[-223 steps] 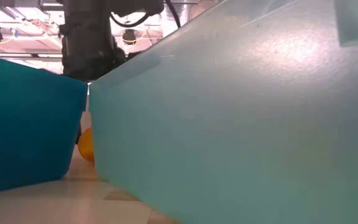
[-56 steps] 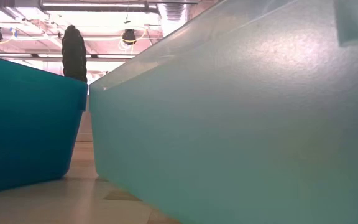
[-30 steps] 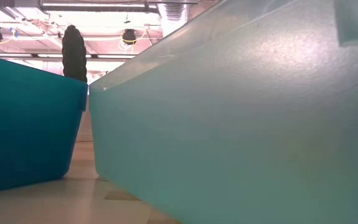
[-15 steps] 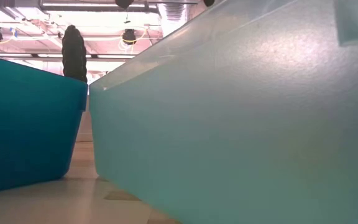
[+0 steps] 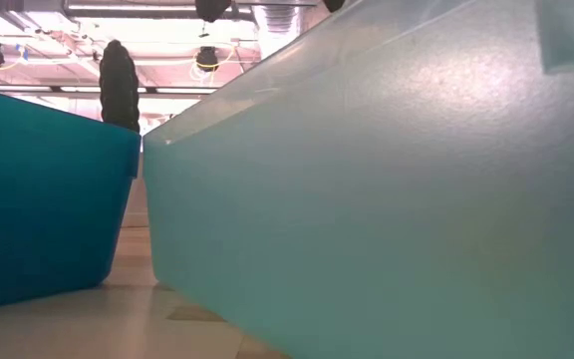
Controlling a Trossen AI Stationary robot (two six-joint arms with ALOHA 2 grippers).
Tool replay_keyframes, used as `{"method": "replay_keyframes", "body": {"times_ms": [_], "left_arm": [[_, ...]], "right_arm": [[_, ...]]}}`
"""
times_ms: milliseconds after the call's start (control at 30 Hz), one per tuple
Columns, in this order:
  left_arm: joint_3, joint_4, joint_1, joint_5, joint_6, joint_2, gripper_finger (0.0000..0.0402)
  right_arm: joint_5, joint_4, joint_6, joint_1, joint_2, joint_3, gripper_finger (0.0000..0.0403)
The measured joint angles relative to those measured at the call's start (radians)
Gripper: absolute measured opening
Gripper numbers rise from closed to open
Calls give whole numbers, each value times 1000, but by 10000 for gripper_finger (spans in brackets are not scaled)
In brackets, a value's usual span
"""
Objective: Pick and place medicine bottles into bin by pill shape (circle, oval)
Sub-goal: Put the big orange pill bottle into the blue bin
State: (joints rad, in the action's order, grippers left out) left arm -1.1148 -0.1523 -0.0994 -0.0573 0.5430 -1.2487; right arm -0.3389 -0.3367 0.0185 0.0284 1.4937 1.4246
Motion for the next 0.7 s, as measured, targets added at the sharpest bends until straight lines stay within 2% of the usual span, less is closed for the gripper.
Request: {"method": "replay_keyframes", "body": {"times_ms": [267, 700], "left_arm": [[-3, 49, 18, 27, 0, -14, 335], [-34, 16, 24, 26, -24, -15, 335]], "right_arm": [[0, -7, 0, 0, 0, 1, 187], [0, -16, -2, 8, 0, 1, 194]]}}
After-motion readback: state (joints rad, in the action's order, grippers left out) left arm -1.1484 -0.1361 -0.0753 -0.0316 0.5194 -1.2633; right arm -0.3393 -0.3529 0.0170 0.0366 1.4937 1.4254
